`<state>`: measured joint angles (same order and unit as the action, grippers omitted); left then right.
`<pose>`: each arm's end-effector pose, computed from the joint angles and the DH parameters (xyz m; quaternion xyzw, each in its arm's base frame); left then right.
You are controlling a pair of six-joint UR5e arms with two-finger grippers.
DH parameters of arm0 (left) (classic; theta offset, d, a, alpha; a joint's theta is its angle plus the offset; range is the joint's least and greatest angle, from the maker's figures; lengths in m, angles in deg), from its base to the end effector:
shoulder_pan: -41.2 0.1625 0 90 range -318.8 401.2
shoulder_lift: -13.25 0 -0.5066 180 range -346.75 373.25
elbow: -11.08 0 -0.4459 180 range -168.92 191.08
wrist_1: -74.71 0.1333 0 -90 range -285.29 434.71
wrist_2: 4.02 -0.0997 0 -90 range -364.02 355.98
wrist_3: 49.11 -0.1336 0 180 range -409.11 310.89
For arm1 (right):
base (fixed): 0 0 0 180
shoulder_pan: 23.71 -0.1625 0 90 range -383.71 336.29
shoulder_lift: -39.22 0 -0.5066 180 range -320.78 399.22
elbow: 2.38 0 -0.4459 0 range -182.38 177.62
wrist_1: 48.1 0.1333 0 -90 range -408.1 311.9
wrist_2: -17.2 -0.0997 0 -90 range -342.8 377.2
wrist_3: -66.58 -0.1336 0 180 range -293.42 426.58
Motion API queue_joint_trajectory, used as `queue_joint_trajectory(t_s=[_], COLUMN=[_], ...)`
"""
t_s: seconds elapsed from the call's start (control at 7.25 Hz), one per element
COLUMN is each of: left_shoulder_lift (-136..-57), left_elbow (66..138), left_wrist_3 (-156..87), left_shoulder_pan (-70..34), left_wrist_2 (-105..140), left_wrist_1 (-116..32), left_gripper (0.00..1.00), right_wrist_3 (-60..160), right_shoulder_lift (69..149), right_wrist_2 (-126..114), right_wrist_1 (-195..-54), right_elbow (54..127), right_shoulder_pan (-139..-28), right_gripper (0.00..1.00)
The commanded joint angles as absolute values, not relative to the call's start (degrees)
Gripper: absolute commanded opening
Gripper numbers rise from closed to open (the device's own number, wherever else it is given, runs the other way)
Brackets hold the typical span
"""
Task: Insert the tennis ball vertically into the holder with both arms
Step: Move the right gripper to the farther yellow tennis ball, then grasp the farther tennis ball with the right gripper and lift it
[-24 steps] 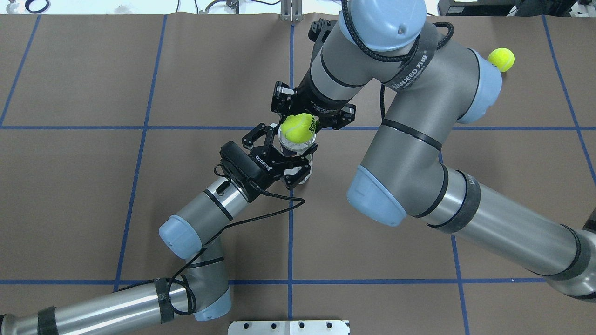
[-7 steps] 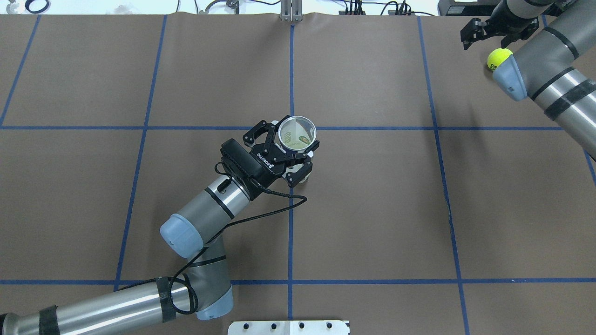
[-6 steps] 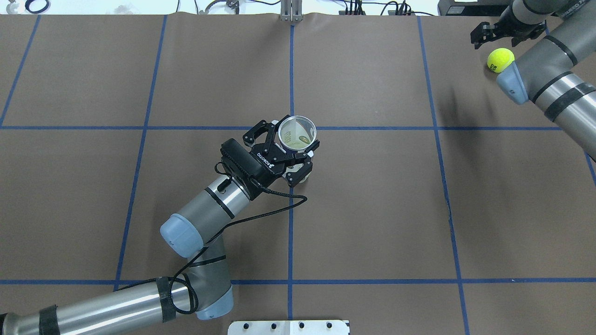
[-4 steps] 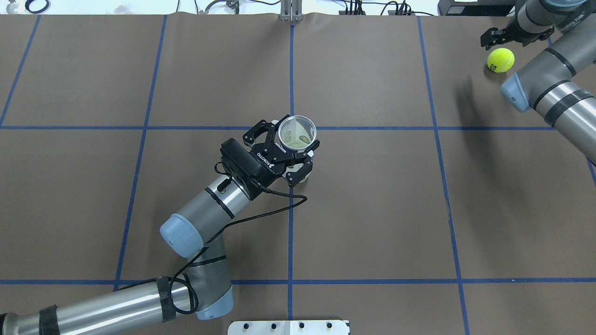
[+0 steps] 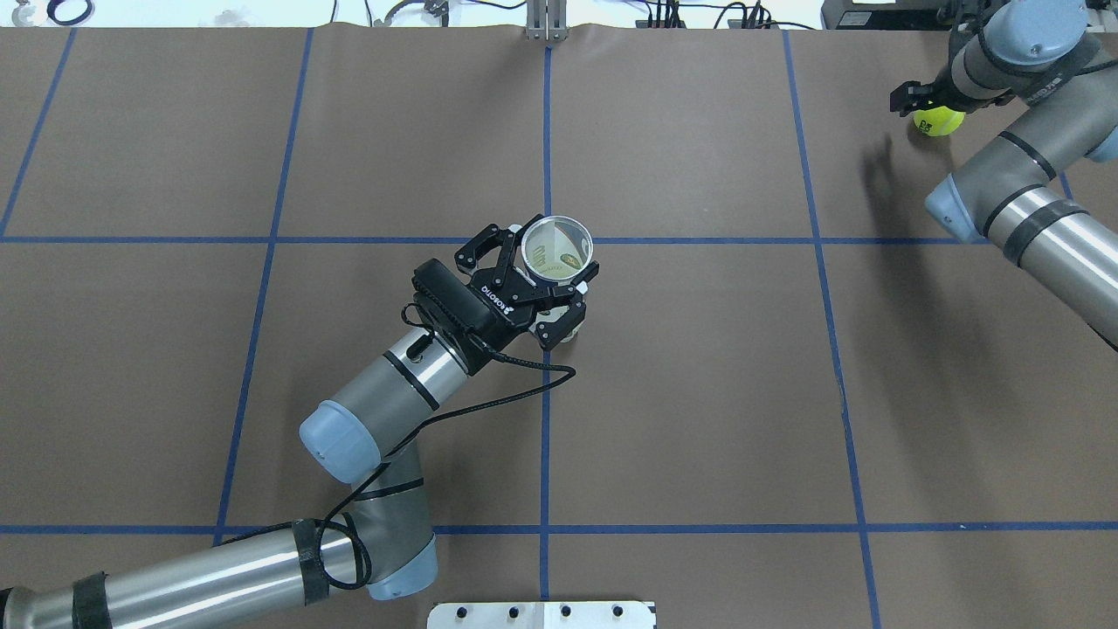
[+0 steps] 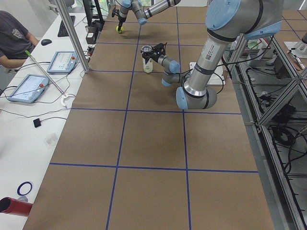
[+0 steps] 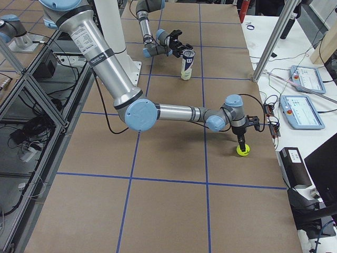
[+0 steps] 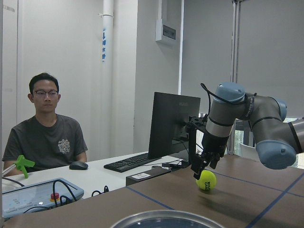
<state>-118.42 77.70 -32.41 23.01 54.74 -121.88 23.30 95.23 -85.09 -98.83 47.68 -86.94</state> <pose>0.6938 -0.4412 0.2539 0.6985 0.5066 -0.0055 0.5055 -0.3035 -0.8345 0.6831 0.1746 -0.2476 0.1064 0.9471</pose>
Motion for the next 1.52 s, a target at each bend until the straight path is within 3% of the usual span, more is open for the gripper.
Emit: queue_joint_trajectory(t_s=[0.0, 0.28, 0.41, 0.69, 0.83, 1.1, 1.24, 1.38], left_shoulder_lift=[-118.3, -118.2, -118.2, -118.1, -118.1, -118.1, -118.1, -118.1], left_elbow=[77.7, 77.7, 77.7, 77.7, 77.7, 77.7, 77.7, 77.7], left_wrist_3=[-32.4, -32.4, -32.4, -32.4, -32.4, -32.4, -32.4, -32.4], left_shoulder_pan=[23.0, 23.0, 22.9, 23.0, 22.9, 22.9, 22.9, 23.0], left_wrist_2=[54.8, 54.8, 54.8, 54.8, 54.8, 54.8, 54.7, 54.7], left_wrist_1=[-121.9, -121.9, -121.9, -121.9, -121.9, -121.9, -121.9, -121.9], left_gripper=[0.85, 0.85, 0.85, 0.85, 0.85, 0.85, 0.85, 0.85], right_wrist_3=[23.2, 23.2, 23.1, 23.1, 23.1, 20.1, 16.2, 11.6], right_shoulder_lift=[95.4, 95.1, 94.4, 94.4, 94.5, 93.9, 94.0, 94.9], right_wrist_2=[-82.7, -80.9, -80.4, -79.7, -79.7, -80.9, -86.0, -91.8], right_wrist_1=[-98.1, -98.1, -98.1, -97.7, -97.4, -98.4, -104.9, -117.8], right_elbow=[46.2, 45.9, 45.8, 45.6, 45.6, 50.9, 58.9, 73.1], right_shoulder_pan=[-86.5, -86.2, -86.2, -86.2, -86.2, -86.3, -86.4, -86.1], right_gripper=[0.95, 0.88, 0.75, 0.11, 0.00, 0.00, 0.00, 0.00])
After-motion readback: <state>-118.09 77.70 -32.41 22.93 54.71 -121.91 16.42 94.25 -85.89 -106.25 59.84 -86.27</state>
